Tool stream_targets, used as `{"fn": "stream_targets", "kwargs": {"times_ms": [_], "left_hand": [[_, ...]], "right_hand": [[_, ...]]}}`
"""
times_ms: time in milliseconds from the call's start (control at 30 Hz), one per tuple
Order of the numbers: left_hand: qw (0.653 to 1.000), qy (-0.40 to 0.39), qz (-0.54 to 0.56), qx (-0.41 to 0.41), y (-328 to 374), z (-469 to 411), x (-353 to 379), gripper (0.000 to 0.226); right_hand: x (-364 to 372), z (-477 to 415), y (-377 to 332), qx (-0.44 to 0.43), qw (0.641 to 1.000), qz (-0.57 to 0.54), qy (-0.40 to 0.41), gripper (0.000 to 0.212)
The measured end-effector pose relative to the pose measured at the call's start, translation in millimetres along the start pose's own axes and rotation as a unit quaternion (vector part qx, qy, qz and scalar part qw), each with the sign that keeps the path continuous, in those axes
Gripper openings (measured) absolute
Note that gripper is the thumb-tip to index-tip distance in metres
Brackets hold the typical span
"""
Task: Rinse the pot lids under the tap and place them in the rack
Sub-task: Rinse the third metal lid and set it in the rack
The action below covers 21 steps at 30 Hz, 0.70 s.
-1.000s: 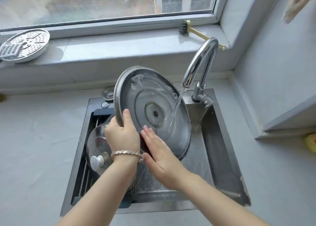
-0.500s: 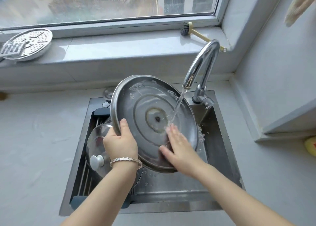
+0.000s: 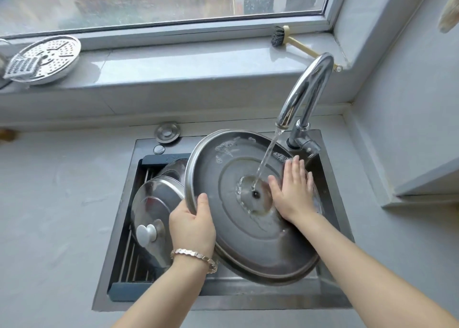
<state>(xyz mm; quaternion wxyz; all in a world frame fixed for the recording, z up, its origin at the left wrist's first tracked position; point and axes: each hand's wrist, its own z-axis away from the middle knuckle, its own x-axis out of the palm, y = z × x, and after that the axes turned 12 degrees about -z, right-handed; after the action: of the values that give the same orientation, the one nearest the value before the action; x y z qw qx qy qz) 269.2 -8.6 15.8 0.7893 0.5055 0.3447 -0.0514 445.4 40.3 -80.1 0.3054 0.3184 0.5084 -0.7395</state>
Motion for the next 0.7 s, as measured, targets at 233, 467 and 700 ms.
{"fn": "stream_targets", "kwargs": {"times_ms": [233, 467, 700], "left_hand": [[0.999, -0.050, 0.011, -0.015, -10.8, -2.8, 6.7, 0.021], [0.997, -0.067, 0.024, -0.030, -12.2, -5.5, 13.4, 0.019], [0.996, -0.078, 0.036, -0.033, -14.0, -7.2, 15.0, 0.015]], "right_hand": [[8.8, 5.3, -27.3, -0.220, 0.968, -0.031, -0.113, 0.083], [12.9, 27.0, -47.2, -0.298, 0.939, -0.035, -0.169, 0.081], [11.1, 9.1, -55.5, -0.241, 0.962, -0.029, -0.128, 0.074]]}}
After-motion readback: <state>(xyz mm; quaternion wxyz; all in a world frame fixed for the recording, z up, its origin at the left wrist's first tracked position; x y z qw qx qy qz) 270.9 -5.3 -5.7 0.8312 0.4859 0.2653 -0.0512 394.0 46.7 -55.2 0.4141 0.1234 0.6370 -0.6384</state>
